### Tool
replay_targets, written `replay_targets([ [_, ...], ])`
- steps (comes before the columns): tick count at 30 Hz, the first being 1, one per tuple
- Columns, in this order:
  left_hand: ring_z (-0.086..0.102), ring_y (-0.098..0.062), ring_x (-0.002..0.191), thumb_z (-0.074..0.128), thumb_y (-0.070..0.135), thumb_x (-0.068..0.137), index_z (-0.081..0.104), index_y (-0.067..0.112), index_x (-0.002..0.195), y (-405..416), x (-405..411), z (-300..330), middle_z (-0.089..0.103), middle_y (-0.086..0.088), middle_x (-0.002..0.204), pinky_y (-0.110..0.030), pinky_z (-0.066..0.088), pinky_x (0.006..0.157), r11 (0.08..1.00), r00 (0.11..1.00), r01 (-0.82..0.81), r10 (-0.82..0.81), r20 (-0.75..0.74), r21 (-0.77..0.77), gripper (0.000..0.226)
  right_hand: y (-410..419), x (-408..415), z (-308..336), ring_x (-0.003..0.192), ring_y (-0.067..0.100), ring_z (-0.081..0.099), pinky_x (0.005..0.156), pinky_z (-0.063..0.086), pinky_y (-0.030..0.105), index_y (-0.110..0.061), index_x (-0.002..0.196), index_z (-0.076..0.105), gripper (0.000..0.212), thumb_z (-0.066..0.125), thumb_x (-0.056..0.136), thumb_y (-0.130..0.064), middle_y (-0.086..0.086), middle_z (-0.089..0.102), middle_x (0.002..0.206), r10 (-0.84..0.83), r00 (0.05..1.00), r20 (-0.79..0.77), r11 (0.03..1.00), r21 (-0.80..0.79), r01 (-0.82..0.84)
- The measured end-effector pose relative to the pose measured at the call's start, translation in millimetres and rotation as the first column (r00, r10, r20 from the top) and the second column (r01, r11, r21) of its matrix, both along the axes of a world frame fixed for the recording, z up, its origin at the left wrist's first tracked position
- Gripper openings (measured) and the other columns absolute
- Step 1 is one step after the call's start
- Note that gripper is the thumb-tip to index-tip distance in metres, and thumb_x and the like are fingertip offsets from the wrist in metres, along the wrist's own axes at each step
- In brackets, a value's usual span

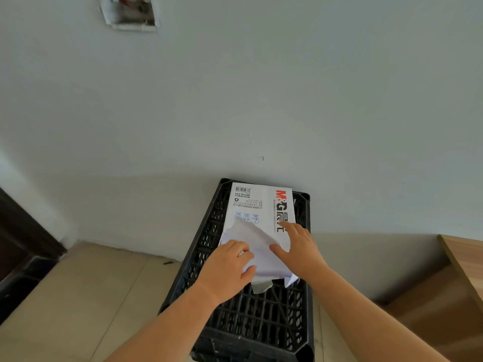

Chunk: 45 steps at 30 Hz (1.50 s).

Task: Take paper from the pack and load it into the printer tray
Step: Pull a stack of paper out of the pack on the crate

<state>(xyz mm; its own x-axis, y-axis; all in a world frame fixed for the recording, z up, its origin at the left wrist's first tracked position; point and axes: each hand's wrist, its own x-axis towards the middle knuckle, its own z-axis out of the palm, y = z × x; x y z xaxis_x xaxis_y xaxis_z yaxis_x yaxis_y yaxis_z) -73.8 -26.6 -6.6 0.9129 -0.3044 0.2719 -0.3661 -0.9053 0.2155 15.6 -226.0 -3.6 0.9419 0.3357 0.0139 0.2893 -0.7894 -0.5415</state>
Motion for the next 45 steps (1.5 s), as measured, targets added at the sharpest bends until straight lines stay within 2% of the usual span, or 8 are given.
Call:
replay_targets([
  [3, 0.05, -0.02, 0.114, 0.04, 0.039, 0.095, 0.058, 0.015, 0.124, 3, 2, -7, 0.055, -0.001, 0.125, -0.032, 0.046, 0.095, 0.993, 0.978, -0.07, 0.087, -0.187, 0.096, 0.042, -1, -2, 1, 0.136, 0.02, 0.031, 0.11, 0.032, 0.043, -0.027, 0.143, 0.033, 0.063, 0.058, 0.088, -0.047, -0.002, 0.04, 0.146, 0.003, 1.0, -0.013, 1.0, 0.0, -0.003],
  [5, 0.043, -0.019, 0.122, 0.042, 0.037, 0.097, 0.05, 0.016, 0.132, 3, 8, -13, 0.047, -0.001, 0.134, -0.031, 0.041, 0.1, 0.989, 0.963, -0.09, 0.116, -0.244, 0.118, 0.041, -1, -5, 1, 0.136, 0.02, 0.03, 0.111, 0.032, 0.042, -0.027, 0.143, 0.033, 0.063, 0.058, 0.088, -0.047, -0.003, 0.039, 0.146, 0.011, 1.0, -0.021, 1.0, 0.0, -0.011],
  [8, 0.04, -0.019, 0.123, 0.044, 0.034, 0.097, 0.05, 0.016, 0.132, -3, 20, -20, 0.045, -0.001, 0.136, -0.031, 0.04, 0.099, 0.989, 0.951, -0.081, 0.114, -0.286, 0.125, 0.04, -1, -9, 0, 0.135, 0.018, 0.031, 0.11, 0.033, 0.04, -0.028, 0.142, 0.034, 0.063, 0.058, 0.088, -0.048, -0.005, 0.039, 0.146, 0.023, 1.0, -0.022, 1.0, 0.008, -0.023],
  [11, 0.041, -0.021, 0.12, 0.046, 0.031, 0.096, 0.056, 0.014, 0.125, -11, 31, -26, 0.046, -0.003, 0.132, -0.033, 0.043, 0.095, 0.988, 0.94, -0.056, 0.102, -0.327, 0.146, 0.035, -2, -13, 0, 0.134, 0.018, 0.032, 0.109, 0.035, 0.038, -0.028, 0.142, 0.034, 0.062, 0.059, 0.087, -0.047, -0.005, 0.04, 0.146, 0.03, 0.999, -0.018, 0.999, 0.02, -0.029],
  [22, 0.044, -0.02, 0.111, 0.047, 0.018, 0.097, 0.064, 0.014, 0.115, -6, 45, -37, 0.052, -0.003, 0.124, -0.037, 0.048, 0.089, 0.983, 0.943, 0.001, 0.061, -0.328, 0.186, 0.025, -5, -14, 2, 0.135, 0.016, 0.031, 0.109, 0.034, 0.036, -0.029, 0.142, 0.034, 0.063, 0.06, 0.088, -0.047, -0.006, 0.04, 0.145, 0.012, 1.0, -0.029, 1.0, 0.019, -0.011],
  [27, 0.044, -0.02, 0.112, 0.046, 0.018, 0.098, 0.064, 0.015, 0.114, -2, 48, -36, 0.052, -0.002, 0.124, -0.034, 0.047, 0.089, 0.979, 0.943, 0.031, 0.038, -0.33, 0.202, 0.024, -4, -16, 2, 0.136, 0.015, 0.029, 0.109, 0.033, 0.035, -0.029, 0.143, 0.033, 0.063, 0.059, 0.088, -0.047, -0.007, 0.039, 0.146, 0.008, 0.999, -0.038, 1.0, 0.021, -0.007],
  [39, 0.043, -0.02, 0.113, 0.054, 0.011, 0.093, 0.065, 0.014, 0.111, -3, 46, -39, 0.051, -0.003, 0.124, -0.037, 0.051, 0.088, 0.965, 0.945, 0.036, 0.052, -0.323, 0.261, 0.021, -4, -17, 4, 0.135, 0.015, 0.03, 0.107, 0.035, 0.036, -0.029, 0.143, 0.032, 0.063, 0.058, 0.089, -0.048, -0.006, 0.039, 0.146, 0.014, 0.999, -0.041, 1.0, 0.011, -0.014],
  [45, 0.042, -0.021, 0.118, 0.052, 0.003, 0.091, 0.063, 0.013, 0.115, -4, 46, -30, 0.049, -0.003, 0.13, -0.035, 0.047, 0.093, 0.96, 0.941, 0.058, 0.04, -0.336, 0.275, 0.028, -5, -15, 5, 0.135, 0.016, 0.031, 0.108, 0.035, 0.037, -0.03, 0.142, 0.033, 0.063, 0.058, 0.088, -0.049, -0.005, 0.039, 0.146, 0.012, 0.999, -0.04, 1.0, 0.018, -0.011],
])
